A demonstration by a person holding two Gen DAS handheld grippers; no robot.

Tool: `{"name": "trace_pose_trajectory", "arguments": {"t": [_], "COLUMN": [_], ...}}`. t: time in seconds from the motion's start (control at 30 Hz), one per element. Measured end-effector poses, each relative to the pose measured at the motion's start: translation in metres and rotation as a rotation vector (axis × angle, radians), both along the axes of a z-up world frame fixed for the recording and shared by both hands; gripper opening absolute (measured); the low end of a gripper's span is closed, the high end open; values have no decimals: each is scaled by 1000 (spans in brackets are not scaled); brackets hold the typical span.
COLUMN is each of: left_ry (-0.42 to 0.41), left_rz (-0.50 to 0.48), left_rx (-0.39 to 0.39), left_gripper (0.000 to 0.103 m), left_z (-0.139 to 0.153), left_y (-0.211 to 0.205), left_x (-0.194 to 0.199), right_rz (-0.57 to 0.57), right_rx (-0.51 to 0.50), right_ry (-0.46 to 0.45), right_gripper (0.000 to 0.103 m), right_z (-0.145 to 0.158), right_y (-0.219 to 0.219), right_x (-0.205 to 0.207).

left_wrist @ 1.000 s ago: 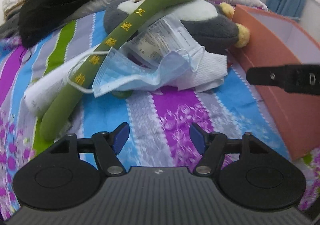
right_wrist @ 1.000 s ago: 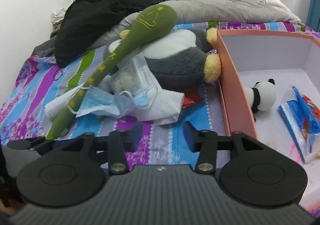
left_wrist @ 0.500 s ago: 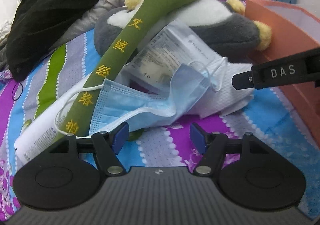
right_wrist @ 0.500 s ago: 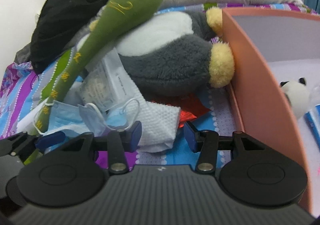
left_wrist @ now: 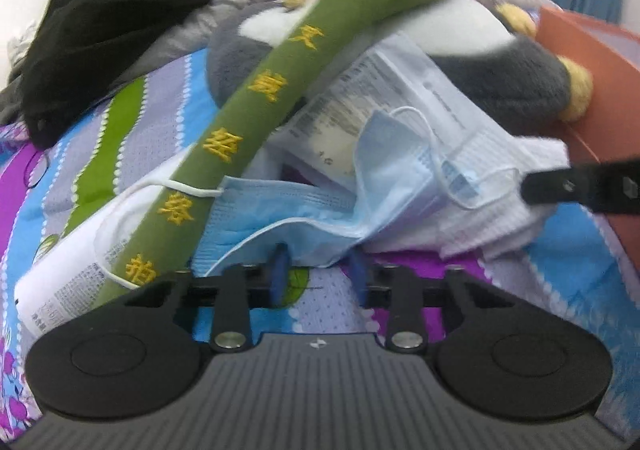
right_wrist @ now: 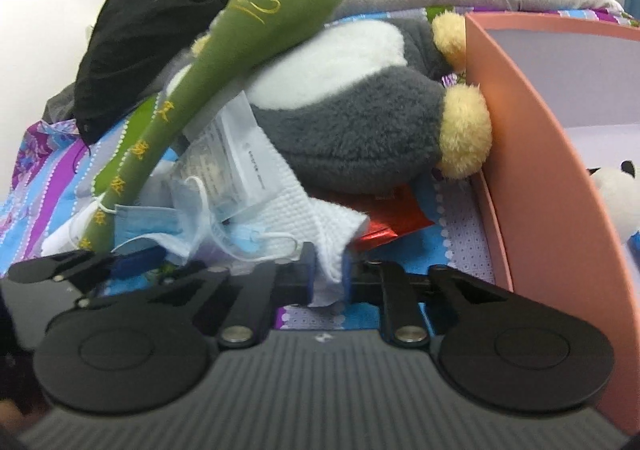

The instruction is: Organize soft objects

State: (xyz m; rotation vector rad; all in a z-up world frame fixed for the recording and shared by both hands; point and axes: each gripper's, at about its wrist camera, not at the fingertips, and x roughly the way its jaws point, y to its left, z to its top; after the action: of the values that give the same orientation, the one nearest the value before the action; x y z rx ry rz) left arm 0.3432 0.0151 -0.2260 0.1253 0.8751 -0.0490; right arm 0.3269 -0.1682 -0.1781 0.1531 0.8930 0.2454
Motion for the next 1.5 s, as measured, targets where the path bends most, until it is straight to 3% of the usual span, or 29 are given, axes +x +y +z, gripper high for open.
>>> {"name": "trace_pose_trajectory", "arguments": {"t": [0.07,0.17,0.4,0.97,1.23,1.5], "left_ry": [-15,-19,-32,-44,-3,80], "left_rz": [15,34,43,103,187,212], "left_rx": [-15,-72,-122,-209,-228,-242], "left_gripper": [8,2,1,1,1,1], "left_z": [5,14,39,87,87,67], "left_y": [3,9,12,11,19,25], "left_x": [-1,-6,-38,-178,-238,-246], "right_rz": [4,15,23,51,28,-1], "right_rx": [3,-1,-9,-26,11,37], "right_ry": [-14,-30,-50,-54,7,100], "right_gripper": [12,10,10,10,11,14], "right_z": [7,17,35,65,56,23], "right_y": [0,0,-5,-11,-19,-29], "right_x": [-5,-16,-42,-144,-180,-192]}}
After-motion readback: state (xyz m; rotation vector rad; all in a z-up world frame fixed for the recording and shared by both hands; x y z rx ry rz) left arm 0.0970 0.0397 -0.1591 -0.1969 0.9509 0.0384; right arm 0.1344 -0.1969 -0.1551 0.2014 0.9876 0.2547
